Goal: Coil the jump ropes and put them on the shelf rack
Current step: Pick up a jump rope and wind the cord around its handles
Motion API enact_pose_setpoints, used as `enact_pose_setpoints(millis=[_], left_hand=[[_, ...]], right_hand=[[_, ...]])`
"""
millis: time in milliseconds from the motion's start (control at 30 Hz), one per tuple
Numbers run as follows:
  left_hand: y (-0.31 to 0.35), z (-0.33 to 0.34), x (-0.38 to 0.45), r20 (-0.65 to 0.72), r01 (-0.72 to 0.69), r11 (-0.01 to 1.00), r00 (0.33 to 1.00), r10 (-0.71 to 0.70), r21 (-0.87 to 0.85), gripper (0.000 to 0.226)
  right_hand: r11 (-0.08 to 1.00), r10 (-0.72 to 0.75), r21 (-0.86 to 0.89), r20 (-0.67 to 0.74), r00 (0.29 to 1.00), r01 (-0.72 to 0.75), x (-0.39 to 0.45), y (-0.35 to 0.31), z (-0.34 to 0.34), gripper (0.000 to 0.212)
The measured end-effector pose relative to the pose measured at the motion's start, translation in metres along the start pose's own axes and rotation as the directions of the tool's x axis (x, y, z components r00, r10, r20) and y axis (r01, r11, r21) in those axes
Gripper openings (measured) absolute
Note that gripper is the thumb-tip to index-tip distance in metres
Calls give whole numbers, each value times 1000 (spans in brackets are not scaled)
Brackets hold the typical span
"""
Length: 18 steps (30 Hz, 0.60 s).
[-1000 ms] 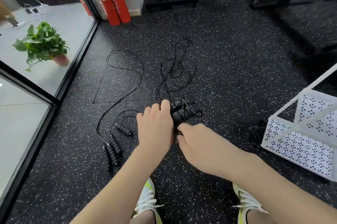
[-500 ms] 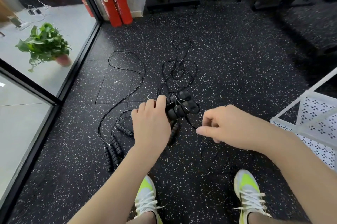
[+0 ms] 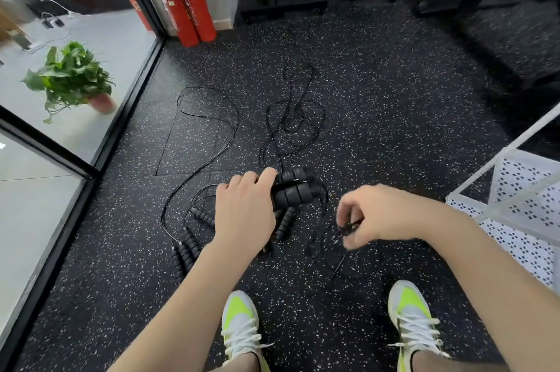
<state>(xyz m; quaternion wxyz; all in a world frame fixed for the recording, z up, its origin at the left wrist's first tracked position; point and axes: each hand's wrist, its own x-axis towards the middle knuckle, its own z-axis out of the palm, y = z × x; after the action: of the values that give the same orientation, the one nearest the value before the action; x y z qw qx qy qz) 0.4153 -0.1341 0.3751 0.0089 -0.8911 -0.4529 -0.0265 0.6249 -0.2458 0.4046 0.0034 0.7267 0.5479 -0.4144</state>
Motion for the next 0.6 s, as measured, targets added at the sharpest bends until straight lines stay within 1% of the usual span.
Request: enact_pose_setpoints(millis=[33,67,100,133,167,200,233,267,300,333,367,400,433,467,533,567,600], left_hand=[[0,-1,0,-19,18,1000,1000,-18,-22,57],[0,-2,0,-42,25,999,999,-27,-38,60],[0,-3,1,-65,27,998,997,-31,-52,63],[0,-3,1,-82,25,998,996,-30,-62,65],[1,-3,1,-92,20,998,995,-26,-67,65],[2,-4,1,-98,11,998,995,-18,-67,64],[3,-4,0,-101,2,998,995,-8,-66,62],[5,-5,-1,-100,-5,998,995,-2,-66,61],[6,-5,-1,-95,-5,997,995,-2,-73,59],[8,-6,-2,-88,4,996,996,-12,-93,57],[9,-8,-2,-81,16,992,996,-26,-125,55],[9,-9,-2,-76,28,987,996,-41,-161,53],[10,-12,-1,-75,40,980,996,-56,-196,50],[11,-14,-2,-71,53,971,995,-71,-234,48],[17,-18,-3,-42,85,942,994,-104,-326,42],[21,-18,-5,-15,105,922,993,-119,-372,38],[26,-19,-6,12,127,902,991,-134,-413,33]], right_hand=[[1000,8,-15,76,997,-7,-1,0,0,44],[1000,15,-28,139,990,-11,-2,-1,1,56],[1000,17,-26,165,986,-13,-2,-1,4,72],[1000,14,2,135,991,-15,0,-1,6,87],[998,11,55,48,999,-14,3,-1,10,95],[994,17,113,-90,996,-6,6,-2,13,93],[985,33,171,-265,964,13,9,-4,16,83],[981,50,192,-443,895,40,11,-8,19,72],[985,37,160,-586,809,71,11,-13,22,64],[990,-20,89,-687,726,111,13,-16,25,64],[989,-99,-3,-745,660,145,15,-19,27,68],[980,-187,-102,-765,616,170,17,-20,29,72],[965,-251,-151,-762,598,213,18,-22,30,71],[952,-270,-114,-747,608,283,19,-23,32,65],[903,-214,126,-697,684,411,16,-28,37,49],[867,-166,250,-671,723,431,16,-32,41,40],[842,-101,343,-657,747,415,18,-36,47,33]])
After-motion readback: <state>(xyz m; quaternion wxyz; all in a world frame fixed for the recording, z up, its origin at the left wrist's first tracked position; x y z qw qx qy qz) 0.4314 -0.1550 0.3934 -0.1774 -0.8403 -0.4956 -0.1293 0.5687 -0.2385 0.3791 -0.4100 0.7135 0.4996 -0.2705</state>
